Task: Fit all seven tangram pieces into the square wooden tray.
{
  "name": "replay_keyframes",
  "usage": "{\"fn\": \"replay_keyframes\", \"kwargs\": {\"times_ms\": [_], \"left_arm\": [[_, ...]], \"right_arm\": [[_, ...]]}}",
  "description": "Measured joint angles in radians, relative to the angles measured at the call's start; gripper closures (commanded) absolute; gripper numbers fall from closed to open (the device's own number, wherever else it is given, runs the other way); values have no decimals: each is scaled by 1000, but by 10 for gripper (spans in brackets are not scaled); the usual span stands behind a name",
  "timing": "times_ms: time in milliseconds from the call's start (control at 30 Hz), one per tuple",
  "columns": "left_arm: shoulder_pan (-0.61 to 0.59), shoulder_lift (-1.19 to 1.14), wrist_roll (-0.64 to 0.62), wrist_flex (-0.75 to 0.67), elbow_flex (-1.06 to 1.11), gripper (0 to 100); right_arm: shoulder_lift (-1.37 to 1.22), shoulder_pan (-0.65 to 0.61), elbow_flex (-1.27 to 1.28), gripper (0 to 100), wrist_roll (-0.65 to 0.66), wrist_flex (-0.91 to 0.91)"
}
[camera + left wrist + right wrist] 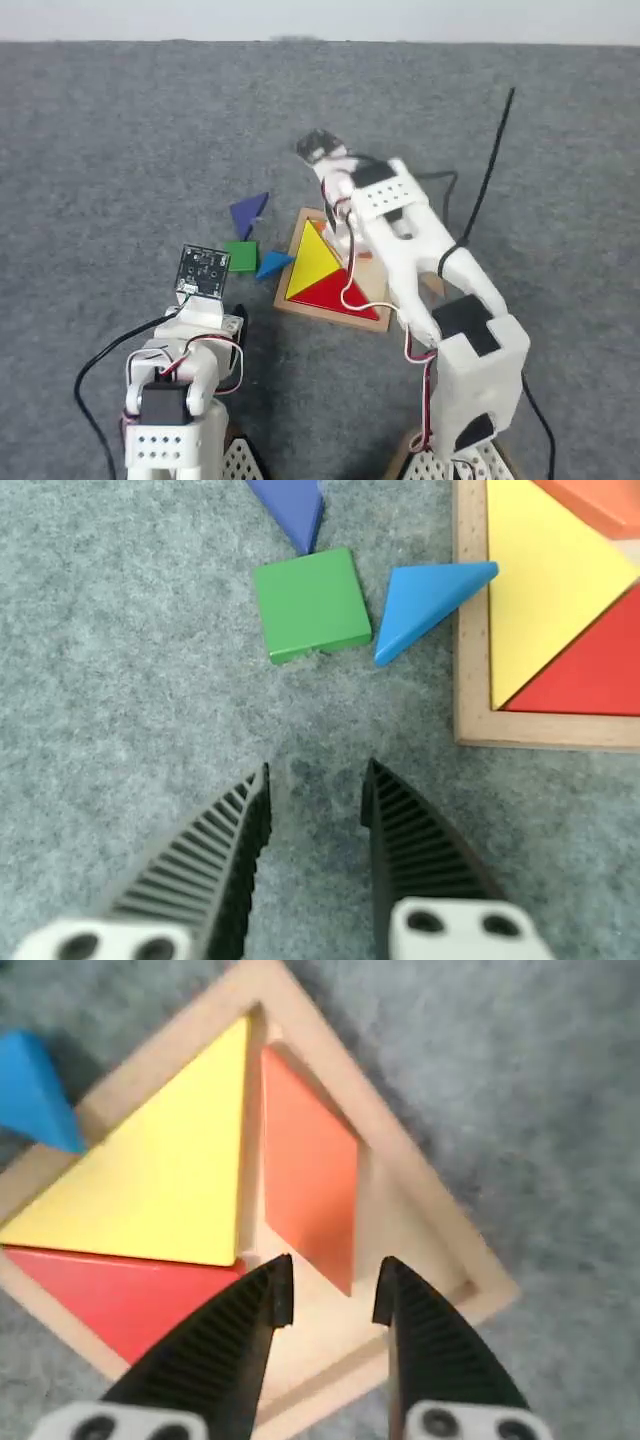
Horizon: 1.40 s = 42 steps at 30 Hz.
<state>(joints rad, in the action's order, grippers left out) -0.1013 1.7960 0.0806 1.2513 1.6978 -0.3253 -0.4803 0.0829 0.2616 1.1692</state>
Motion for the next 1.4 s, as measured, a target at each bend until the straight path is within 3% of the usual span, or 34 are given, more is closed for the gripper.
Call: {"fn": "replay_keyframes", "kwargs": {"times_ms": [833,1033,1200,1400], "left_arm": [[0,0,0,0,0,852],[0,0,0,0,0,852],[0,0,0,0,0,852],[0,0,0,0,0,852]], "right_arm": [[-181,-23,-193,861,0,14],[-51,-18,-193,861,0,138],[115,63,-158,861,2,196],[414,180,252,861,92,100]]}}
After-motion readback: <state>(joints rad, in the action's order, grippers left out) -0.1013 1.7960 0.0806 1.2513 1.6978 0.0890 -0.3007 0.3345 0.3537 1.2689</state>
